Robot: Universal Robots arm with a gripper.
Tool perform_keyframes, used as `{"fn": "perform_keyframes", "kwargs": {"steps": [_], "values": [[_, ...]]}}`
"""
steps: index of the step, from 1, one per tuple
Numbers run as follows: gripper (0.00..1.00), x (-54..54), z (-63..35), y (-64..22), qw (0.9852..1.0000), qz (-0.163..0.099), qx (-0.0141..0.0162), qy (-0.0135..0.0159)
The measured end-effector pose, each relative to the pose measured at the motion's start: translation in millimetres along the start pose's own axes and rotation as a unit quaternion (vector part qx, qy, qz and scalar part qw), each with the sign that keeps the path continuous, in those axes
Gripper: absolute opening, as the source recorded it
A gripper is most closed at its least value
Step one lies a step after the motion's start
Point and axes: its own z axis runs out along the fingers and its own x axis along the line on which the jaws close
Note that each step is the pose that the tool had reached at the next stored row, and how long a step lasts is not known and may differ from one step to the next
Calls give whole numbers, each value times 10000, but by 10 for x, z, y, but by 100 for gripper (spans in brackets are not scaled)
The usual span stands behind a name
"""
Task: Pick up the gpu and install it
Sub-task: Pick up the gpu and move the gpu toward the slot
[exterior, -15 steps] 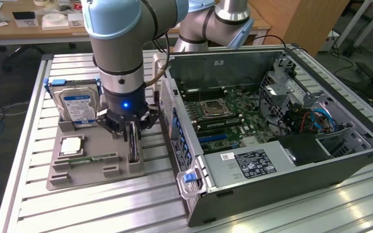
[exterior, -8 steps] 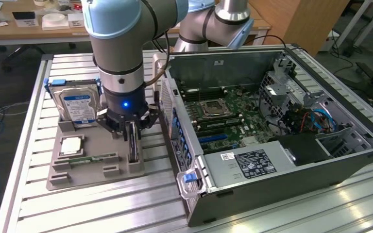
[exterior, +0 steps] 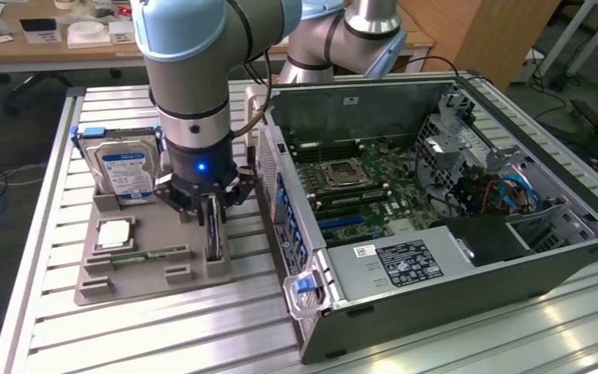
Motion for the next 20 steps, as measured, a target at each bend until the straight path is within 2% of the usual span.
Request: {"fn": "perform_keyframes", "kwargs": {"steps": [5, 9, 20], "values": [[39, 0, 0, 0, 10000, 0, 0, 0], [27, 0, 0, 0, 10000, 0, 0, 0], [27, 0, 0, 0, 10000, 0, 0, 0]]}}
